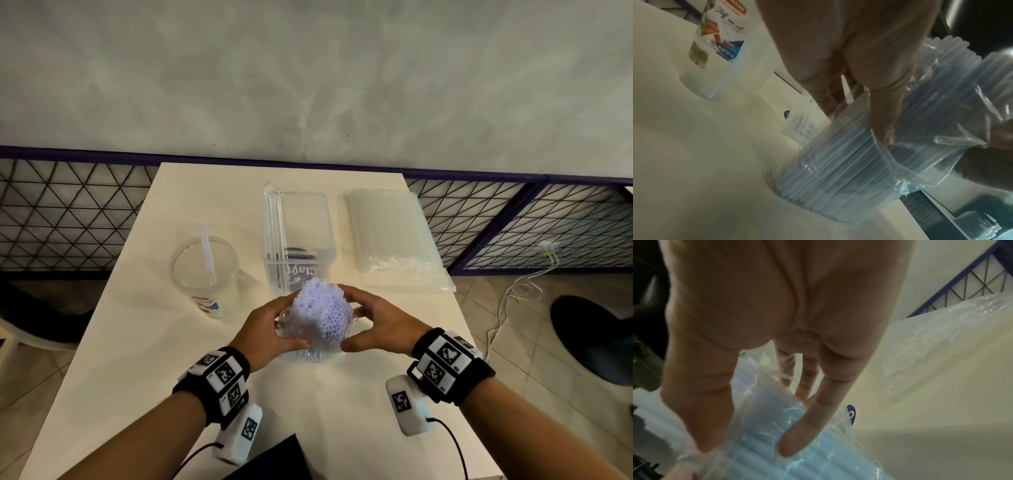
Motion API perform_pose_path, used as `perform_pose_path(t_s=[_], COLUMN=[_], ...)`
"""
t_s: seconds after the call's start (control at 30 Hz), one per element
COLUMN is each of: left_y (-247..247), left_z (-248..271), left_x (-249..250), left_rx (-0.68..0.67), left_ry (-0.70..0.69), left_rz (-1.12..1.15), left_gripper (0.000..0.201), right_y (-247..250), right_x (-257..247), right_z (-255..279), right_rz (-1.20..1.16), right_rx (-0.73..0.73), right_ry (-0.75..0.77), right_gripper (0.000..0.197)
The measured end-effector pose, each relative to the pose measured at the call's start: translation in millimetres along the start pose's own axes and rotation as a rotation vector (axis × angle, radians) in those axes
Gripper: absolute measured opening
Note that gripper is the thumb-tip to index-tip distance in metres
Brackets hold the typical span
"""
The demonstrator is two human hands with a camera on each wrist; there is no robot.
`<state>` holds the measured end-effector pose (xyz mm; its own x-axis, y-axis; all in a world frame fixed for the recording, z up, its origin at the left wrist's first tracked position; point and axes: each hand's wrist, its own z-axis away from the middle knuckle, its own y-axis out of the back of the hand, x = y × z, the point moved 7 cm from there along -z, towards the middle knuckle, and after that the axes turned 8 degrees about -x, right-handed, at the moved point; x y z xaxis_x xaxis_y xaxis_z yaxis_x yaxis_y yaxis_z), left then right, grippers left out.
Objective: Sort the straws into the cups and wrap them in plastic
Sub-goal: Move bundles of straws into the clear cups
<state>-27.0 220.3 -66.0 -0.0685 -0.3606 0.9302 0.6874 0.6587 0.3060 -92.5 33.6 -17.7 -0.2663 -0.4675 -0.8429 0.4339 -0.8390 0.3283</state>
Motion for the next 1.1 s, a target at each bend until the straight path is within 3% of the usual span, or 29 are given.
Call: perform_pose_path(t_s=[0.47,0.63,0.7,0.83,0.97,1.1], left_y=[-7,-23,-23,-19,-12,-6], left_z=[1,5,5,2,6,19], left_x=[-22,-6,-1,3,-3,-3], left_rx=[-0.048,-0.17,-0.135,-0.032,0.086,0.165], left_ry=[0.08,0.024,0.006,0.011,0.039,0.059], left_rz=[0.022,0.1,0.123,0.104,0.164,0.197], left_gripper=[0.084,0.109,0.114,0.096,0.091,0.08], right_y=[-12,-13,-16,-21,-26,-32], right_x=[24,32,36,36,34,29], right_z=[-16,-18,-19,-19,-20,-19], right_rz=[0.094,-0.002,-0.048,-0.176,-0.306,-0.274], right_rx=[0.093,0.112,0.116,0.154,0.142,0.109], right_ry=[-0.025,-0.042,-0.042,-0.016,0.004,0.038], right_gripper=[0.07,0.067,0.066,0.058,0.064,0.067])
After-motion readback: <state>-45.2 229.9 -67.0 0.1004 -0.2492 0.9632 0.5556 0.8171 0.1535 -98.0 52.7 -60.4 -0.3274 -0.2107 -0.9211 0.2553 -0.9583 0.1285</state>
